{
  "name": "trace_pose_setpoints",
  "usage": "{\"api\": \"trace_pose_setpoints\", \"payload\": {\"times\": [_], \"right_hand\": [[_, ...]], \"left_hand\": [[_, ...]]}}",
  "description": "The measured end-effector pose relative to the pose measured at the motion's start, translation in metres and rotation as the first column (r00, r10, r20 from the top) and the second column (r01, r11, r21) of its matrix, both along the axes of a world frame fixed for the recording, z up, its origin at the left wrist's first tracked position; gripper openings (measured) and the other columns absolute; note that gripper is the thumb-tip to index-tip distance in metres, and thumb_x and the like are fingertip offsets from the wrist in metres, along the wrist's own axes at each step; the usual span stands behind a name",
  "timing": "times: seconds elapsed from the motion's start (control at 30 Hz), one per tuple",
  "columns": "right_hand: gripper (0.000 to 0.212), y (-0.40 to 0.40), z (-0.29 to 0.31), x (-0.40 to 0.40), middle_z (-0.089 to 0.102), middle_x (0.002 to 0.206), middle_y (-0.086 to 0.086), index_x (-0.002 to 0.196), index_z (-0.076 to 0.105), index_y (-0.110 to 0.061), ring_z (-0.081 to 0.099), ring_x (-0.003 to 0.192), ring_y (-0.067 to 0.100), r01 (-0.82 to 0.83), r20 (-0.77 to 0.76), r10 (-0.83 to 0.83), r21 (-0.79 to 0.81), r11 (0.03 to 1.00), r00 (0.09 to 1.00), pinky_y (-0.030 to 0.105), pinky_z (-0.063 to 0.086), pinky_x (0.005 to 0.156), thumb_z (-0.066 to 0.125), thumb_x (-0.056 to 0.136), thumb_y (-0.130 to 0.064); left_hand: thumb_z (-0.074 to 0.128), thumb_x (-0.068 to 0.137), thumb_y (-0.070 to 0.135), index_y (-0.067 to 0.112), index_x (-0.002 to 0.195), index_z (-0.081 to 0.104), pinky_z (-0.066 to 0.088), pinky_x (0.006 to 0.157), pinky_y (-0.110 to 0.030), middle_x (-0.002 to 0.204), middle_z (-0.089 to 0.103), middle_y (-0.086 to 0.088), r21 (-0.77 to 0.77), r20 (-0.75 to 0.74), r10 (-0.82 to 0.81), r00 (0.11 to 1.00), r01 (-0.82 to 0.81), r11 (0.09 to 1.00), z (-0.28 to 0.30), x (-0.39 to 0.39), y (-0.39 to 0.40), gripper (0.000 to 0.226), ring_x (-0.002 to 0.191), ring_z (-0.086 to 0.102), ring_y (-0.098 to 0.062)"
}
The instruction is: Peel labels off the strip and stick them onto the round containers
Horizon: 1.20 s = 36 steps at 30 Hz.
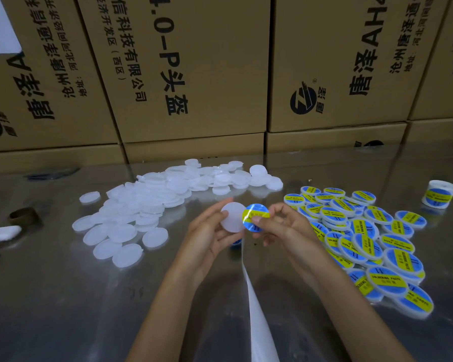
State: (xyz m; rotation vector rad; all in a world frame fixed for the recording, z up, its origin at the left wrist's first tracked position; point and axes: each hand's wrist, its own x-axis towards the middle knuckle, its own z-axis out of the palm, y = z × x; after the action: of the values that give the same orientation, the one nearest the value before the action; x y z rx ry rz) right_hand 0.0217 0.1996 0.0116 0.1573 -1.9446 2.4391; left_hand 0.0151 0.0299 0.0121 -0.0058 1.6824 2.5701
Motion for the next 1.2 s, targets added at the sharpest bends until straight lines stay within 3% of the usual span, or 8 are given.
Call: {"api": "trace_pose_setpoints", "payload": {"times": [0.1, 0.3, 0.5, 0.77, 0.87, 0.97, 1.07, 1.2], "right_hand": [[0.027, -0.012, -0.006, 0.000, 0.069, 0.072, 0.008, 0.083, 0.050, -0.015, 0.056, 0.059, 0.020, 0.078, -0.076, -0.074, 0.044, 0.996, 0.994, 0.024, 0.046, 0.055, 0.076, 0.083, -0.006], [0.028, -0.015, -0.009, -0.003, 0.065, 0.062, 0.003, 0.081, 0.050, -0.015, 0.057, 0.059, 0.020, 0.160, -0.120, -0.155, 0.038, 0.986, 0.981, 0.030, 0.047, 0.057, 0.076, 0.082, -0.004], [0.028, -0.016, -0.012, -0.005, 0.064, 0.060, 0.001, 0.081, 0.050, -0.014, 0.061, 0.055, 0.012, 0.181, -0.129, -0.173, 0.050, 0.982, 0.976, 0.019, 0.049, 0.054, 0.076, 0.082, -0.004], [0.030, -0.018, -0.016, -0.008, 0.059, 0.054, -0.005, 0.081, 0.048, -0.014, 0.053, 0.054, 0.011, 0.263, -0.182, -0.242, 0.098, 0.960, 0.953, 0.020, 0.046, 0.053, 0.078, 0.081, -0.006], [0.033, -0.018, -0.019, -0.010, 0.052, 0.053, -0.004, 0.082, 0.048, -0.015, 0.042, 0.046, 0.005, 0.316, -0.241, -0.273, 0.164, 0.934, 0.931, 0.015, 0.038, 0.048, 0.081, 0.079, -0.015], [0.041, -0.015, -0.022, -0.012, 0.047, 0.053, -0.007, 0.085, 0.047, -0.017, 0.038, 0.043, 0.002, 0.367, -0.260, -0.306, 0.229, 0.902, 0.916, 0.013, 0.034, 0.046, 0.085, 0.074, -0.031], [0.048, -0.014, -0.025, -0.011, 0.044, 0.054, -0.013, 0.082, 0.048, -0.023, 0.040, 0.048, 0.002, 0.423, -0.320, -0.322, 0.330, 0.844, 0.891, 0.017, 0.037, 0.048, 0.081, 0.067, -0.055], [0.056, -0.012, -0.028, -0.007, 0.050, 0.058, -0.014, 0.077, 0.041, -0.027, 0.046, 0.053, 0.006, 0.490, -0.429, -0.294, 0.472, 0.733, 0.854, 0.022, 0.038, 0.050, 0.067, 0.066, -0.076]], "left_hand": [[0.044, 0.103, 0.008, 0.016, 0.125, 0.065, 0.062, 0.079, -0.036, 0.114, 0.074, -0.016, -0.012, -0.023, -0.068, 0.997, 0.068, 0.998, 0.004, 0.002, 0.008, 0.031, 0.101, 0.073, -0.030], [0.046, 0.102, 0.007, 0.016, 0.129, 0.063, 0.060, 0.074, -0.032, 0.119, 0.072, -0.015, -0.012, -0.082, -0.117, 0.990, 0.117, 0.993, 0.005, 0.005, 0.012, 0.033, 0.107, 0.071, -0.028], [0.049, 0.102, 0.010, 0.021, 0.129, 0.065, 0.060, 0.076, -0.031, 0.118, 0.073, -0.010, -0.075, -0.117, -0.116, 0.986, 0.108, 0.991, 0.002, 0.004, 0.014, 0.033, 0.107, 0.071, -0.026], [0.053, 0.101, 0.006, 0.027, 0.126, 0.067, 0.058, 0.075, -0.023, 0.115, 0.075, -0.005, -0.171, -0.179, -0.124, 0.976, 0.093, 0.981, 0.000, 0.008, 0.019, 0.036, 0.101, 0.073, -0.019], [0.052, 0.101, 0.005, 0.025, 0.128, 0.065, 0.059, 0.077, -0.025, 0.116, 0.074, -0.006, -0.124, -0.177, -0.126, 0.976, 0.105, 0.987, 0.001, 0.008, 0.018, 0.036, 0.104, 0.073, -0.021], [0.049, 0.101, 0.004, 0.018, 0.129, 0.064, 0.061, 0.083, -0.033, 0.118, 0.073, -0.010, 0.042, -0.128, -0.135, 0.983, 0.141, 0.989, 0.004, 0.006, 0.016, 0.035, 0.108, 0.071, -0.028], [0.046, 0.100, 0.007, 0.015, 0.131, 0.062, 0.058, 0.092, -0.039, 0.121, 0.071, -0.016, 0.180, -0.086, -0.178, 0.980, 0.191, 0.965, 0.007, 0.006, 0.017, 0.035, 0.112, 0.069, -0.031], [0.043, 0.100, 0.009, 0.013, 0.130, 0.062, 0.059, 0.090, -0.037, 0.121, 0.070, -0.018, 0.246, -0.060, -0.209, 0.976, 0.218, 0.944, 0.006, 0.008, 0.022, 0.036, 0.110, 0.070, -0.030]]}}
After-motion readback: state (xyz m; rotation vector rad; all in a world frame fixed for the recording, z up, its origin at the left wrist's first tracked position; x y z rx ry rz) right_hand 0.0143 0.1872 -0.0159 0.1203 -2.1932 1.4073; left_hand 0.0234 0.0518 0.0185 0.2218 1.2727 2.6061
